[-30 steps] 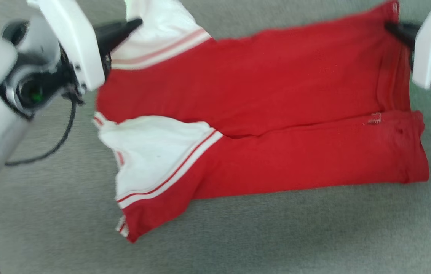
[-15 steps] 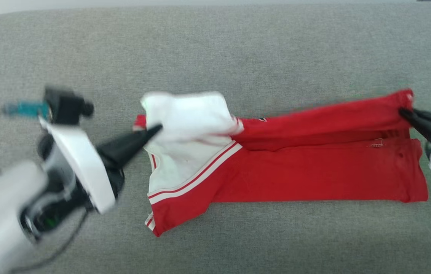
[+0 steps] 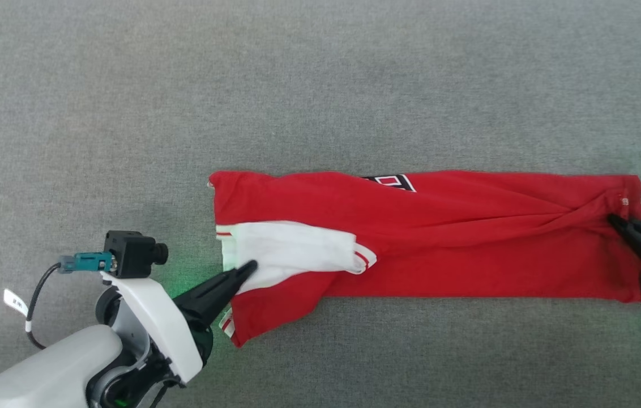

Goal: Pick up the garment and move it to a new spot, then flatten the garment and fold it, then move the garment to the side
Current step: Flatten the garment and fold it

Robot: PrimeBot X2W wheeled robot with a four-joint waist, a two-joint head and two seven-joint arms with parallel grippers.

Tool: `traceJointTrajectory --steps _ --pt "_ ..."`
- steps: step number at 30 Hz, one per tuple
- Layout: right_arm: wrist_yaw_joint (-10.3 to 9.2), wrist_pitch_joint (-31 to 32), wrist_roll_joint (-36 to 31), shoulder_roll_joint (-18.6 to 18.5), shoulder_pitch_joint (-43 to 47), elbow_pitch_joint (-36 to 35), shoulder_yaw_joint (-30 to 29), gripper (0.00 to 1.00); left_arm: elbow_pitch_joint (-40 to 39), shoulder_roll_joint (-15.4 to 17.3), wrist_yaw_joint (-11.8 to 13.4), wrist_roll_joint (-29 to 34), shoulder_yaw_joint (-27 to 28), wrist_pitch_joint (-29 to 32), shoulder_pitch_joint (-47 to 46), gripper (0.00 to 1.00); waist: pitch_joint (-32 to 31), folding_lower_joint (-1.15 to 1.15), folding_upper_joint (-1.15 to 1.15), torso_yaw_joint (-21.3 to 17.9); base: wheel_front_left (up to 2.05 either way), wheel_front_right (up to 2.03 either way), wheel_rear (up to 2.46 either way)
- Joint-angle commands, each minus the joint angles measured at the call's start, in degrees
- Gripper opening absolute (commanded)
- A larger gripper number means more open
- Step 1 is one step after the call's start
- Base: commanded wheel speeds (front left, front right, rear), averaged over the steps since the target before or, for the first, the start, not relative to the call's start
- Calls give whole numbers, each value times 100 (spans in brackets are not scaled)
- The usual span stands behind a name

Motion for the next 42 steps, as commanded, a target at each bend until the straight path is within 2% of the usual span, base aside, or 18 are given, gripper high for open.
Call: traceJointTrajectory --steps 1,4,8,9,10,11,12,13,14,15,16,17,22,27,35,42 --pt "-2 26 -75 125 91 63 -72 0 160 -82 15 24 -6 -63 0 0 54 0 0 21 0 0 0" --pt "0 72 -166 346 97 51 -166 0 449 -286 15 16 -24 -160 -49 0 129 0 0 19 0 0 0" --pt "0 111 -254 467 97 -13 -165 0 735 -392 15 154 -54 -253 -109 0 173 0 0 11 0 0 0" --pt "1 134 -269 483 103 -41 -171 7 829 -427 16 196 -48 -296 -112 0 183 0 0 5 0 0 0" --pt "1 142 -277 492 106 -62 -192 15 902 -459 16 211 -25 -334 -102 2 193 0 0 -1 0 0 0" --pt "0 129 -288 496 109 -90 -219 31 953 -482 16 228 -17 -352 -94 8 198 0 0 -8 0 0 0" --pt "0 120 -302 497 121 -115 -259 53 992 -497 16 254 -3 -389 -90 17 196 0 0 -9 0 0 0" --pt "0 115 -315 503 133 -140 -308 93 1027 -507 16 262 33 -408 -72 29 188 0 0 -11 0 0 0" --pt "0 114 -323 500 144 -170 -363 100 1046 -516 16 248 84 -437 -40 43 177 0 0 -9 0 0 0" --pt "0 122 -317 490 165 -198 -427 100 1039 -514 16 268 132 -453 -14 48 161 0 0 -2 0 0 0" --pt "0 136 -304 478 202 -236 -482 100 1035 -506 16 304 190 -471 15 77 140 0 0 7 0 0 0" --pt "0 169 -288 465 251 -278 -542 100 1020 -513 16 333 267 -490 43 100 110 0 0 25 0 0 0" --pt "-1 411 -206 446 493 -469 -958 100 875 -686 15 636 971 -502 418 100 -57 0 0 157 0 0 0" --pt "-1 736 -134 514 787 -263 -1437 100 1043 -1133 15 1208 1957 -502 1021 100 -214 0 0 379 0 0 0" --pt "-1 1013 7 641 1060 183 -1807 100 1672 -2039 15 2834 3611 -502 1835 100 -376 0 0 716 0 0 0" --pt "0 1291 161 756 990 419 -1873 100 1527 -2674 15 4493 5157 -503 2406 100 -464 0 0 798 0 0 0"
